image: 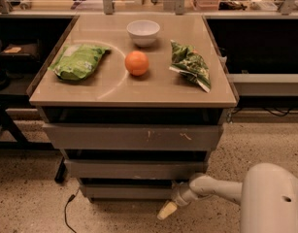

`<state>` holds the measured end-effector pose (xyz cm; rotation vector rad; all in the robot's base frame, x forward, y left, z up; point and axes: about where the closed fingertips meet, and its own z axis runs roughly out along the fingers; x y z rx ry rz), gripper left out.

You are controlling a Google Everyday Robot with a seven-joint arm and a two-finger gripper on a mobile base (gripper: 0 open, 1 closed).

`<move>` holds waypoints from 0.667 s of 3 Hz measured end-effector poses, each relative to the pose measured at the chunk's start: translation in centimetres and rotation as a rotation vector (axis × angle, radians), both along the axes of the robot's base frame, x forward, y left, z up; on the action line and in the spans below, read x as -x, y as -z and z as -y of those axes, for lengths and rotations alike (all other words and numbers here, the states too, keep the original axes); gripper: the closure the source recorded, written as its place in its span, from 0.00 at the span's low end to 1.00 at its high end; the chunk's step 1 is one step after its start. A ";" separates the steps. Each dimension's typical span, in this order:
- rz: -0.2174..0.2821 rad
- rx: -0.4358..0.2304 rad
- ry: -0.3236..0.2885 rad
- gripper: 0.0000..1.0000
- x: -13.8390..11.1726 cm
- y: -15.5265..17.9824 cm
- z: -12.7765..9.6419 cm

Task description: Open bottom drawer

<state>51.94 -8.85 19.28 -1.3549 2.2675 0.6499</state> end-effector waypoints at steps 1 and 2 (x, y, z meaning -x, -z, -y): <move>-0.036 0.015 -0.033 0.00 0.9 1.0 -0.2; -0.038 0.015 -0.034 0.00 1.0 0.6 -0.2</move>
Offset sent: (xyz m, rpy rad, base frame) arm -0.0388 -0.0064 -0.0021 -0.0846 0.1170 0.0966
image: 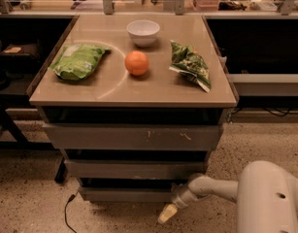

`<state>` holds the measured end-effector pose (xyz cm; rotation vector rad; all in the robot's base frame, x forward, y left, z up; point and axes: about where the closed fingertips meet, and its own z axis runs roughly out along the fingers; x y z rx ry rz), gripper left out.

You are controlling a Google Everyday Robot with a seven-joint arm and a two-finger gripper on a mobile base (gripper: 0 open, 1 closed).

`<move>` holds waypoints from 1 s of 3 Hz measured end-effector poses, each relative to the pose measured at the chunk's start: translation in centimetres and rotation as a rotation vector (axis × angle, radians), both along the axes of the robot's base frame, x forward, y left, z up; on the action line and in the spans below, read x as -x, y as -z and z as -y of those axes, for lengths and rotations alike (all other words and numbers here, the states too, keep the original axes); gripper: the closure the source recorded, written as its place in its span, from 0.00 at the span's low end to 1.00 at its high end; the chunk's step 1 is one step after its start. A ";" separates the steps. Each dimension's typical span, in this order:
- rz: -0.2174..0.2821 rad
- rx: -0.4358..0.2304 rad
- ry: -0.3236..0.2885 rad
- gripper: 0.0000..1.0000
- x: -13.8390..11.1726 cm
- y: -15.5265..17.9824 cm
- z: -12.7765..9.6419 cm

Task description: Open bottom drawer

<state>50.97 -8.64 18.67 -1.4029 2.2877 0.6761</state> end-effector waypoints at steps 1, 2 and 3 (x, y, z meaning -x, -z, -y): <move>-0.078 0.033 -0.036 0.00 2.9 -0.8 0.7; -0.145 0.055 -0.053 0.00 5.8 -1.8 1.6; -0.217 0.081 -0.068 0.00 9.4 -3.4 2.8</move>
Offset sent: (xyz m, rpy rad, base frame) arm -0.0921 -0.0297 0.0354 -0.0843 0.2224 0.0700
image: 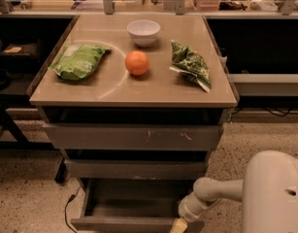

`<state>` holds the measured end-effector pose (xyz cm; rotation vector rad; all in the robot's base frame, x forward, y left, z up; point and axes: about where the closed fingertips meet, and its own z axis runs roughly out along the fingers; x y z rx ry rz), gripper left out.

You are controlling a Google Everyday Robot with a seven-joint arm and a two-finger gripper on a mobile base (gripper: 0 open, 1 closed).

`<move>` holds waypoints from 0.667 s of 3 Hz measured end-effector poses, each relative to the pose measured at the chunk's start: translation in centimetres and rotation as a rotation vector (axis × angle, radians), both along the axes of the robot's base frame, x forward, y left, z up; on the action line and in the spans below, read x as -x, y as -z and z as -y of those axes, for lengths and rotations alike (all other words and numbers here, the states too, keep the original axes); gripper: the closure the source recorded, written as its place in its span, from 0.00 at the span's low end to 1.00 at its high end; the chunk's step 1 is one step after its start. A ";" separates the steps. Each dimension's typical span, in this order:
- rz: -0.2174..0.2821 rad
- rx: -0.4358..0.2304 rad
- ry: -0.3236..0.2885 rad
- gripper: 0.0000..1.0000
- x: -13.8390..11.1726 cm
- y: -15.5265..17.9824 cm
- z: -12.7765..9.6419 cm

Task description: Open bottom drawer

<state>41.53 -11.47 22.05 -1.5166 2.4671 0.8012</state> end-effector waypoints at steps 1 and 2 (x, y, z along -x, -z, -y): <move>-0.001 0.000 -0.001 0.00 0.0 0.0 0.0; -0.042 0.002 -0.017 0.00 1.3 1.5 0.2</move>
Offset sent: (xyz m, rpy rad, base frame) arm -0.0268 -0.0076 -0.0349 -0.0087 0.0947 0.0375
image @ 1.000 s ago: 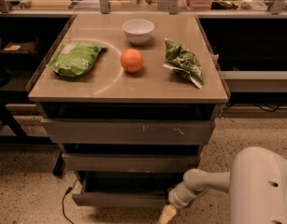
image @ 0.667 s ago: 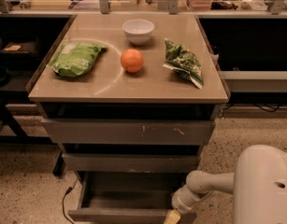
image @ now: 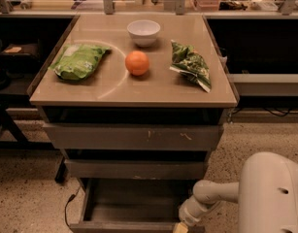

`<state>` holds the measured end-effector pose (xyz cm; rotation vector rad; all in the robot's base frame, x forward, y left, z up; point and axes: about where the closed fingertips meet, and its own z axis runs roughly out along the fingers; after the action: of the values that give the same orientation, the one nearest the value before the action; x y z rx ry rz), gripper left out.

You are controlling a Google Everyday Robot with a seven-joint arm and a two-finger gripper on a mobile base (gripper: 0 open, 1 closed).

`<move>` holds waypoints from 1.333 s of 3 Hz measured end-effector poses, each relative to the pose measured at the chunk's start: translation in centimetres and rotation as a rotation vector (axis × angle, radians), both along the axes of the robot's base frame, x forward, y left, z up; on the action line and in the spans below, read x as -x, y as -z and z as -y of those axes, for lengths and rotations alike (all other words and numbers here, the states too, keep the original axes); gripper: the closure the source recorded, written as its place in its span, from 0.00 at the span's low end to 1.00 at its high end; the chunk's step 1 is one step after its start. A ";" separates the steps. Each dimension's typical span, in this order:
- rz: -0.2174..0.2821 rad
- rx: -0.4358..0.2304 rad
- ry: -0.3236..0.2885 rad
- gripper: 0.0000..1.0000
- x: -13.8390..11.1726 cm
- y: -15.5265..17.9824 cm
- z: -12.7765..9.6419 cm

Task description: Open bottom drawer

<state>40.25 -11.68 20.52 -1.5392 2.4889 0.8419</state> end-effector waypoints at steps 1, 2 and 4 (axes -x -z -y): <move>-0.060 0.016 -0.002 0.00 3.2 0.7 1.8; -0.126 0.023 0.002 0.00 7.2 -0.3 3.6; -0.196 0.038 0.024 0.00 12.5 -3.2 5.6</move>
Offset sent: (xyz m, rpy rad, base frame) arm -0.1209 -0.0614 0.0190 -0.0327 0.2041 -0.0078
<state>27.75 -17.28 23.68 -1.5021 2.6673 0.9923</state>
